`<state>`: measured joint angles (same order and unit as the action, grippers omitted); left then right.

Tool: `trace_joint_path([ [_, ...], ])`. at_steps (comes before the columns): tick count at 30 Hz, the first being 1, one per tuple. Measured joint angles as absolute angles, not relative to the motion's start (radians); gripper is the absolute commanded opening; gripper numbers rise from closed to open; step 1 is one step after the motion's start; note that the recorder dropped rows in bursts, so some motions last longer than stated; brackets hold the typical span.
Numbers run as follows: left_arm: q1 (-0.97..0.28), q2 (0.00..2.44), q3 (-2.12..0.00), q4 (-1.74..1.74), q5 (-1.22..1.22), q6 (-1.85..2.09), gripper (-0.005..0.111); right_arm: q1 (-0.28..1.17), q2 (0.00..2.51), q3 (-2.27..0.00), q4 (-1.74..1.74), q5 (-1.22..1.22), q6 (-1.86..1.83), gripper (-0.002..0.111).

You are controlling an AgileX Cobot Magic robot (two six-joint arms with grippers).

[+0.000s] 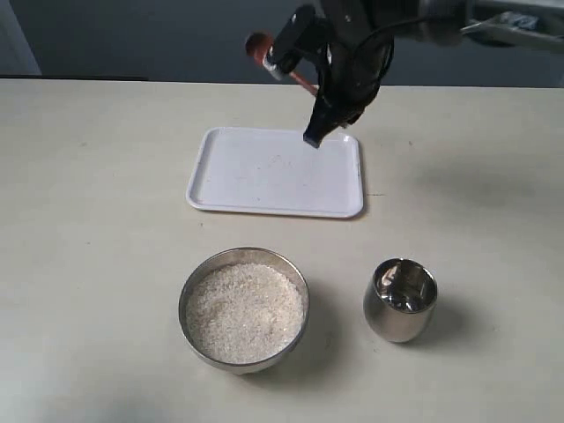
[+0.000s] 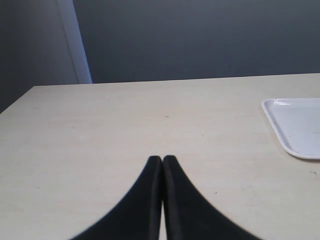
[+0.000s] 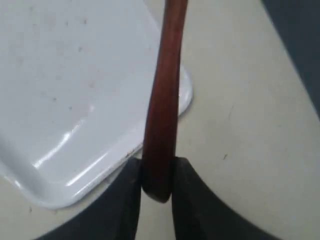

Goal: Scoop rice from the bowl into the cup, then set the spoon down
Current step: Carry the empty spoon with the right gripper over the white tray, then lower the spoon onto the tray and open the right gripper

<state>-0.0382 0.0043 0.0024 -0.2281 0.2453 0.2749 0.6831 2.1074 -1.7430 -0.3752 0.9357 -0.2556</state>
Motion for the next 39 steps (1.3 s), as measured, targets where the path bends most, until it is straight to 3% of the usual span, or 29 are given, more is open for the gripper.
trace_joint_path([
  [12, -0.038, 0.004, 0.002, -0.228, 0.245, 0.275, 0.001, 0.679, 2.360, -1.869, -0.335, 1.001, -0.291, 0.000],
  [18, -0.038, 0.004, 0.002, -0.228, 0.245, 0.275, 0.001, 0.677, 2.382, -1.871, -0.331, 1.031, -0.291, 0.026],
  [21, -0.038, 0.004, 0.002, -0.228, 0.245, 0.275, 0.001, 0.677, 2.382, -1.871, -0.329, 1.047, -0.291, 0.031],
  [30, -0.038, 0.004, 0.002, -0.228, 0.245, 0.275, 0.001, 0.677, 2.382, -1.873, -0.332, 1.070, -0.289, 0.029],
  [32, -0.038, 0.004, 0.002, -0.228, 0.245, 0.275, 0.001, 0.677, 2.368, -1.873, -0.339, 1.084, -0.276, 0.021],
  [35, -0.038, 0.004, 0.002, -0.228, 0.245, 0.275, 0.001, 0.677, 2.321, -1.873, -0.339, 1.107, -0.218, -0.001],
  [39, -0.038, 0.004, 0.002, -0.228, 0.245, 0.275, 0.001, 0.675, 2.204, -1.873, -0.282, 1.100, -0.095, 0.000],
])
